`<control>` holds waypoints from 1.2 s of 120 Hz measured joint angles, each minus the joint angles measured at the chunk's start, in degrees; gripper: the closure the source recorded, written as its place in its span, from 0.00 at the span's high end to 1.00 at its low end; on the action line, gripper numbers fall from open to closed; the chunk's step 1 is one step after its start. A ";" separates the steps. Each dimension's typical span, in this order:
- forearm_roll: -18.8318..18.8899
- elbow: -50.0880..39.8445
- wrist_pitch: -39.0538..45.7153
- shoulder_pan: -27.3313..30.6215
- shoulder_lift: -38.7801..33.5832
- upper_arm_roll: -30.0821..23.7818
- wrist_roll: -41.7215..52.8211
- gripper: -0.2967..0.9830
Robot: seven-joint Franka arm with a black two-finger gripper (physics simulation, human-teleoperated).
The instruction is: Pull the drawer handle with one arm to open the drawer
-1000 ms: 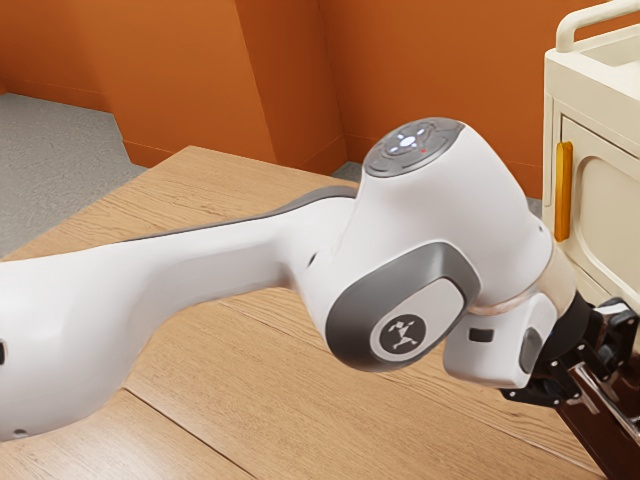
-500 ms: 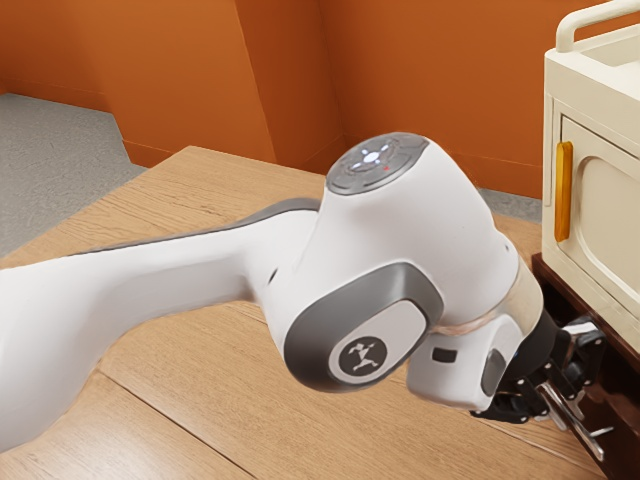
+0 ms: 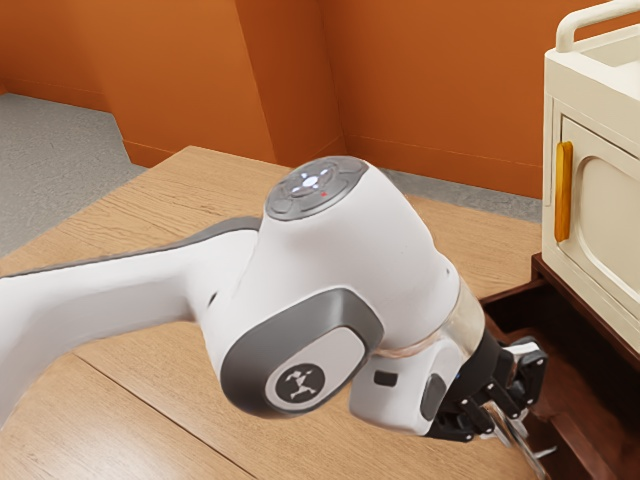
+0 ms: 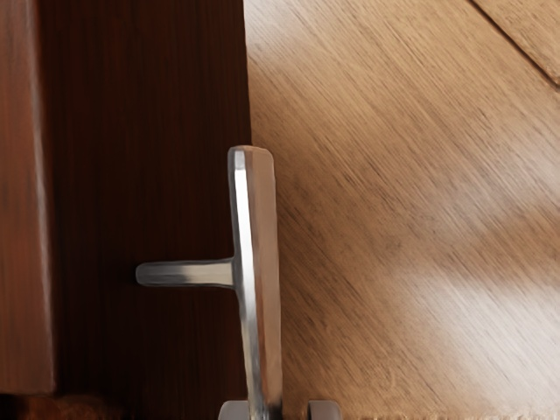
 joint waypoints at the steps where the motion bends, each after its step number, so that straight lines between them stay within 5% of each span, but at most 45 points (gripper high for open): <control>1: -0.02 -0.13 0.00 0.04 -0.09 0.01 0.00 0.22; 144: -3.03 -14.08 -0.90 -1.85 -15.24 0.76 -0.07 0.24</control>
